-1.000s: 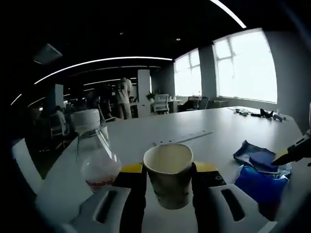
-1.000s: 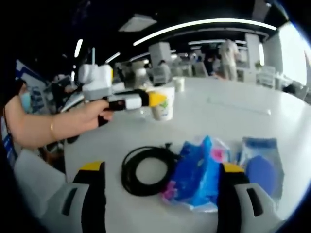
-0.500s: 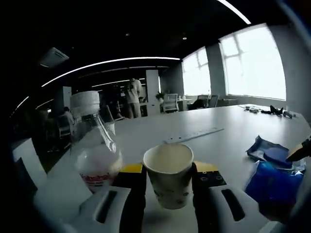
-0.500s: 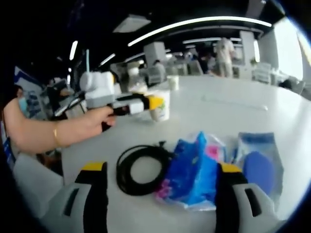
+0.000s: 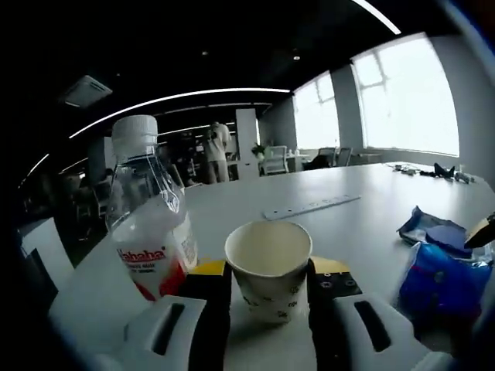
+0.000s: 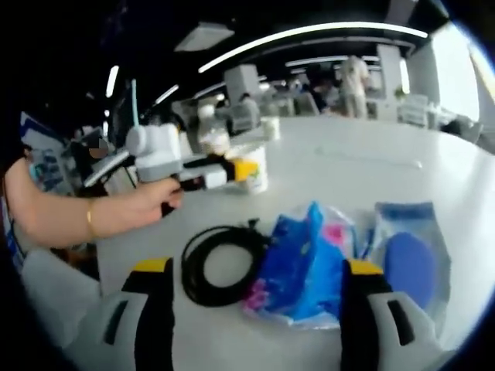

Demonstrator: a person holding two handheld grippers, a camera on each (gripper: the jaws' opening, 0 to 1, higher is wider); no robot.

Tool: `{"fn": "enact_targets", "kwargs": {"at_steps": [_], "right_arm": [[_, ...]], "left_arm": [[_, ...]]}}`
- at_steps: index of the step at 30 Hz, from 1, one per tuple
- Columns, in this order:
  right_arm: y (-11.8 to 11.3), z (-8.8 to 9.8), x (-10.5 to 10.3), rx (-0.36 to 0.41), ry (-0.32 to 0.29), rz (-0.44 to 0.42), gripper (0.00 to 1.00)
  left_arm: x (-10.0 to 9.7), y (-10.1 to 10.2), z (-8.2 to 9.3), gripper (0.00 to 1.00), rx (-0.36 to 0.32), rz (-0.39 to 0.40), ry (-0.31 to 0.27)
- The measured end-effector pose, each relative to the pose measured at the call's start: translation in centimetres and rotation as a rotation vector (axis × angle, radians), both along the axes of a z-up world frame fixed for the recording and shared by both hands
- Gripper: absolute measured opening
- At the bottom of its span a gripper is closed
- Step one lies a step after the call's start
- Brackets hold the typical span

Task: Arrange the tabletop items into an orderly group along one side of the table until the central work area is clear of visible clutter.

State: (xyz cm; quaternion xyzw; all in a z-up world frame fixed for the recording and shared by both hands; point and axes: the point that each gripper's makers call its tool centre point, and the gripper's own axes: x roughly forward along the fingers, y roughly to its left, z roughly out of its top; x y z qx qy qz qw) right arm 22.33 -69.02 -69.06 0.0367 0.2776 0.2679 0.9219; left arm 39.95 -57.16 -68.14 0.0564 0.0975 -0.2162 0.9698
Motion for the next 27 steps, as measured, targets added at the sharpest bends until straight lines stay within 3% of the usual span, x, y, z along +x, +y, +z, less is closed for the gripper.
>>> {"fn": "enact_targets", "kwargs": {"at_steps": [6,14,27], "right_arm": [[0.3,-0.1,-0.2,0.005,0.008,0.015,0.87],[0.2,0.1,-0.1,0.002,-0.001,0.015,0.87],[0.0,1.0,0.0,0.023,-0.021,-0.007,0.89]], "left_arm": [[0.0,0.3,-0.3,0.38,-0.013,0.013,0.022],[-0.4,-0.4,0.1,0.50,0.000,-0.014,0.013],[-1.5,-0.4,1.0,0.60,0.003,-0.021,0.033]]}}
